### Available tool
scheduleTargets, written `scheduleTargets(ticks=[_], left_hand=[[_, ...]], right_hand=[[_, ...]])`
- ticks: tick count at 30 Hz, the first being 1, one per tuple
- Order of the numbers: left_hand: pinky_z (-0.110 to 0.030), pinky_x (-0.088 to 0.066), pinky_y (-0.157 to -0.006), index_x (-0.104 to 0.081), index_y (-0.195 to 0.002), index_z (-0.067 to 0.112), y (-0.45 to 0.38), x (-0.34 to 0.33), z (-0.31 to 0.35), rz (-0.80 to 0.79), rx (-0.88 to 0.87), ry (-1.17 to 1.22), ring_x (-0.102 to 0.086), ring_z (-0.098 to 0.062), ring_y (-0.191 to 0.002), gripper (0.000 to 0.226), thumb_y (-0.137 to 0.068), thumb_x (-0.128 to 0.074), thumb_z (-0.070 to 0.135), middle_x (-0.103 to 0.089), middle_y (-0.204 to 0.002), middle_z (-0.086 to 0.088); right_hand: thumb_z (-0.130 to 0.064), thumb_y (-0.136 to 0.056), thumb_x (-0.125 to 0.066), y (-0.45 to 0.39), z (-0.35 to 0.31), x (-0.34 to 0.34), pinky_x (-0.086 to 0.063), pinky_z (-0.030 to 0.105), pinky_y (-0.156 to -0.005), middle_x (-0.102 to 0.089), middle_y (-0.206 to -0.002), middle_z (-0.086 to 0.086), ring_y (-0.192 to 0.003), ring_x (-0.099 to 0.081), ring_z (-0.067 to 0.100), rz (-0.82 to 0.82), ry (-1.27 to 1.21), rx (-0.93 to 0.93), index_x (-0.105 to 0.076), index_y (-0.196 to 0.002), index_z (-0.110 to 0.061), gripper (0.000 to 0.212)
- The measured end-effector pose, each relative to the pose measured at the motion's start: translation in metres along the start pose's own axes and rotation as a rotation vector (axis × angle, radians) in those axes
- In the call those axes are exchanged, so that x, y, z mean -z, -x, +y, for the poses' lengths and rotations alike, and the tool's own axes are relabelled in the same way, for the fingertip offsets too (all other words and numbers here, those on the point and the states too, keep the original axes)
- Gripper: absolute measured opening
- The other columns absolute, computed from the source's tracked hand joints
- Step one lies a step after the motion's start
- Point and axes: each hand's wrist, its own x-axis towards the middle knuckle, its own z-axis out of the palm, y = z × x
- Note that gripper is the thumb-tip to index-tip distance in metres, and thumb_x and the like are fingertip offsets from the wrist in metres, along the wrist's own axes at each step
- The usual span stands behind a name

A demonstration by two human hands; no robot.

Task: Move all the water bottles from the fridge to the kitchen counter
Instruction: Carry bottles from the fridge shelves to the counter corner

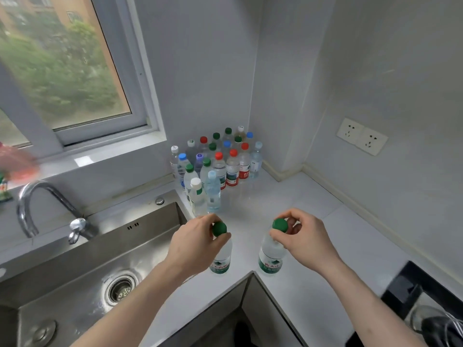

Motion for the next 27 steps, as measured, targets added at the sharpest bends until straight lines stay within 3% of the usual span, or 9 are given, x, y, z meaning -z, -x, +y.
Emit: scheduleTargets(ticks=[5,9,14,19,23,27], left_hand=[[-0.03,-0.051,-0.068,-0.057,-0.095,0.034,-0.058,-0.009,0.003,-0.031,-0.03,-0.027,-0.056,-0.013,-0.082,0.022,-0.091,-0.061,0.055,-0.06,-0.087,0.015],[-0.035,-0.058,-0.076,-0.058,-0.106,0.034,-0.108,-0.018,0.01,-0.082,-0.043,-0.056,-0.06,-0.014,-0.088,0.027,-0.093,-0.062,0.057,-0.065,-0.099,0.013],[-0.029,-0.043,-0.066,-0.056,-0.111,0.03,-0.167,-0.031,0.02,-0.086,-0.062,-0.16,-0.059,-0.016,-0.091,0.026,-0.095,-0.06,0.051,-0.066,-0.109,0.01],[-0.039,-0.057,-0.074,-0.055,-0.113,0.027,-0.217,-0.052,0.016,-0.12,-0.033,-0.236,-0.064,-0.024,-0.093,0.028,-0.096,-0.06,0.048,-0.068,-0.11,0.003],[-0.034,-0.043,-0.07,-0.054,-0.121,0.021,-0.246,-0.061,0.013,-0.106,-0.071,-0.332,-0.064,-0.029,-0.099,0.034,-0.097,-0.059,0.045,-0.068,-0.111,-0.004],[-0.037,-0.042,-0.07,-0.055,-0.119,0.017,-0.269,-0.068,0.012,-0.112,-0.076,-0.401,-0.06,-0.03,-0.103,0.031,-0.099,-0.058,0.04,-0.067,-0.11,-0.006]], right_hand=[[-0.025,-0.075,-0.087,-0.052,0.013,-0.007,-0.044,0.022,-0.058,-0.058,-0.066,-0.013,-0.055,-0.049,0.004,-0.024,0.021,-0.014,-0.071,-0.084,-0.031,0.019],[-0.024,-0.075,-0.087,-0.096,0.029,-0.012,-0.043,0.02,-0.057,-0.057,-0.066,-0.014,-0.053,-0.048,0.005,-0.045,0.007,-0.034,-0.071,-0.084,-0.031,0.019],[-0.024,-0.076,-0.088,-0.148,0.043,-0.02,-0.042,0.018,-0.056,-0.059,-0.07,-0.008,-0.053,-0.049,0.004,-0.075,0.013,-0.036,-0.071,-0.085,-0.031,0.021],[-0.026,-0.075,-0.087,-0.194,0.053,-0.023,-0.044,0.023,-0.059,-0.059,-0.07,-0.009,-0.055,-0.051,0.004,-0.09,0.038,-0.048,-0.07,-0.085,-0.032,0.021],[-0.026,-0.073,-0.086,-0.221,0.059,-0.027,-0.046,0.024,-0.06,-0.06,-0.068,-0.011,-0.057,-0.052,0.004,-0.086,0.047,-0.047,-0.07,-0.083,-0.033,0.02],[-0.026,-0.073,-0.085,-0.243,0.063,-0.034,-0.045,0.022,-0.059,-0.062,-0.07,-0.008,-0.058,-0.053,0.004,-0.103,0.063,-0.043,-0.07,-0.084,-0.032,0.02]])
